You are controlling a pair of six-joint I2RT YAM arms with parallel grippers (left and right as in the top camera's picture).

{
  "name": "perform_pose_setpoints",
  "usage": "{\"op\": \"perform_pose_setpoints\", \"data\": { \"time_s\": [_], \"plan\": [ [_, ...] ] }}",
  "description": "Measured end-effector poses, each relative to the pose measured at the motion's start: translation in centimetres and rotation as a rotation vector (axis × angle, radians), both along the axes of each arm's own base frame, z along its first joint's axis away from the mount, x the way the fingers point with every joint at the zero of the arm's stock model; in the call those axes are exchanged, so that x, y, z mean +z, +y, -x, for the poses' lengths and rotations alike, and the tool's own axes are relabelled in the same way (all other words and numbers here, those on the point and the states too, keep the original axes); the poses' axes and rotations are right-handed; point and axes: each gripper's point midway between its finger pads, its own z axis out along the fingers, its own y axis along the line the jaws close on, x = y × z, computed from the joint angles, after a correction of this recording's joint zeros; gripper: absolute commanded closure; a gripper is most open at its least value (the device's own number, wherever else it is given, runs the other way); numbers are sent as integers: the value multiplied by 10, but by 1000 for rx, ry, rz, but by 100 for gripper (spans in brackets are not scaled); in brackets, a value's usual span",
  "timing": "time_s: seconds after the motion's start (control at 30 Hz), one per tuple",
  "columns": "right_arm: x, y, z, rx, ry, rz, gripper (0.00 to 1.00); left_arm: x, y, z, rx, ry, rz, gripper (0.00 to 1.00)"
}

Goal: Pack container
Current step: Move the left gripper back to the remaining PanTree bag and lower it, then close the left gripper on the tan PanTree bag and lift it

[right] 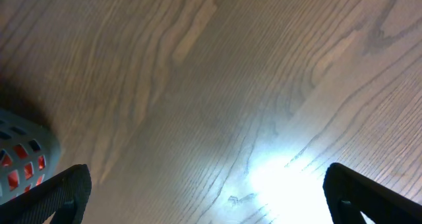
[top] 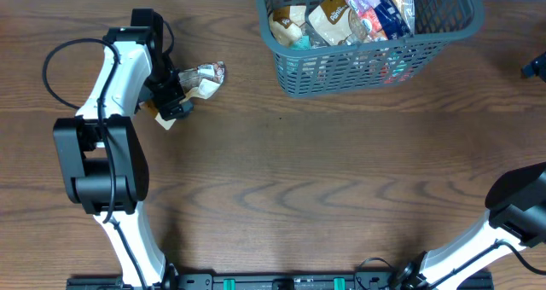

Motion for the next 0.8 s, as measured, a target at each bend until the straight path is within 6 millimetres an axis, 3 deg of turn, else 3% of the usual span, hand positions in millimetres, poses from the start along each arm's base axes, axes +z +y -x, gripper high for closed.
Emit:
{"op": "perform_pose_setpoints", "data": {
  "time_s": [0.17, 0.37, 0.67, 0.8],
  "plan": [
    [0, 0, 0, 0, 1, 0, 1, -1, 10, -2, -40, -9, -63, 1],
    [0, 0, 0, 0, 0, 0, 1, 3, 8, -26, -82, -109, -88, 1],
    [0, 0, 0, 0, 0, 0, 1, 6, -44, -44, -159, -199, -82, 3],
    [0, 0, 0, 0, 1, 0, 1, -9, -56, -44, -182, -177, -80, 3]
  ]
}}
